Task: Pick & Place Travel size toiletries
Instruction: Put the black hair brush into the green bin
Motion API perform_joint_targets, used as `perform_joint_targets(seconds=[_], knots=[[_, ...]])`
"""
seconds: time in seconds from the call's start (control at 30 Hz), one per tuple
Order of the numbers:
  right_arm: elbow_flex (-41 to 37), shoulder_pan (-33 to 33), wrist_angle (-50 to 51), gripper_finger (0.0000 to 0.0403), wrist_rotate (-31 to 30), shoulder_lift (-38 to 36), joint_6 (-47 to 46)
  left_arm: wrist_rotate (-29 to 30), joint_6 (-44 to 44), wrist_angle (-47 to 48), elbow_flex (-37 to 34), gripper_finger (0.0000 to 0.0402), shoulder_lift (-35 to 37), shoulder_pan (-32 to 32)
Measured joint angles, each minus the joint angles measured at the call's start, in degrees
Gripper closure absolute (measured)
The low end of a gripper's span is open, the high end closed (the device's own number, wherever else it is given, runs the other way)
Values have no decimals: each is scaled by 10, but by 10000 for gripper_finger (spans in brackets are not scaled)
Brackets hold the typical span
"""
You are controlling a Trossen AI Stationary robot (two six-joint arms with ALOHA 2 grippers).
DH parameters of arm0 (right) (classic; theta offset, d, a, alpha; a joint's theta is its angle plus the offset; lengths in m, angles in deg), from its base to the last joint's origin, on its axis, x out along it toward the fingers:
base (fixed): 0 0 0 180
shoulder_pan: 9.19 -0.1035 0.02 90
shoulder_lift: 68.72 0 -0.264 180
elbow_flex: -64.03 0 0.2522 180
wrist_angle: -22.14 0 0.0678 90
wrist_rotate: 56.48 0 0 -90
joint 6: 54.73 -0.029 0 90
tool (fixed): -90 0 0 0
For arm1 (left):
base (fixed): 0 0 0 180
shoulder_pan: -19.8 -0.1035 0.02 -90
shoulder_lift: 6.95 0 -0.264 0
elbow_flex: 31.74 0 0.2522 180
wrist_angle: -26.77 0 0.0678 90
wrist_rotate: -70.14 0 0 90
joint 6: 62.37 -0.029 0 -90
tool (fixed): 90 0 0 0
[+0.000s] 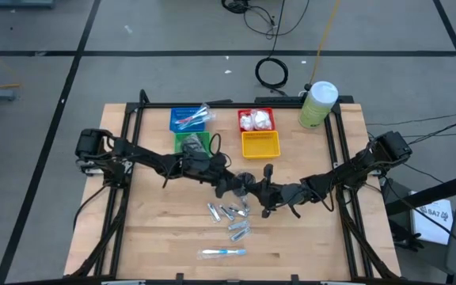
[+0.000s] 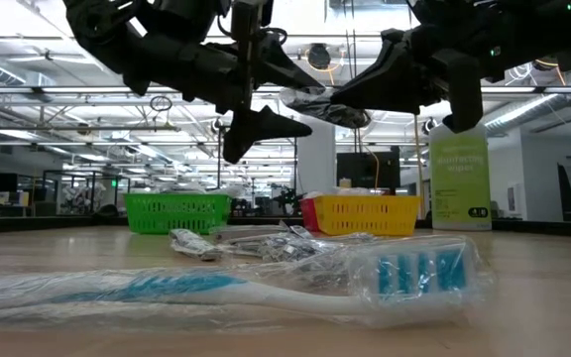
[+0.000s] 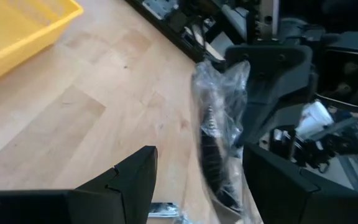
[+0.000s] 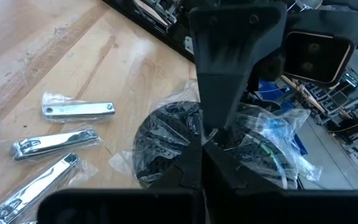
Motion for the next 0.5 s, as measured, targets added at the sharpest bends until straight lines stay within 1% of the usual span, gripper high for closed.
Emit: perform_joint_targets(seconds=[0.07, 0.17, 0.23, 0.33, 0.4, 0.43, 0.5], knots=[[0, 0, 0, 403, 0, 0, 0, -15, 0, -3, 0, 177, 0, 0], [0, 0, 0, 403, 0, 0, 0, -26, -1, -4, 0, 214, 0, 0], [0, 0, 0, 403, 0, 0, -1, -35, -1, -10, 0, 253, 0, 0], [0, 0, 0, 403, 1, 0, -1, -42, -6, -12, 0, 323, 0, 0], [0, 0, 0, 403, 2, 0, -7, -49, -26, -13, 0, 372, 0, -1], [0, 0, 0, 403, 2, 0, -16, -51, -35, -13, 0, 384, 1, -2], [0, 1, -1, 403, 2, 0, -41, -53, -44, -12, 0, 384, 2, -5]])
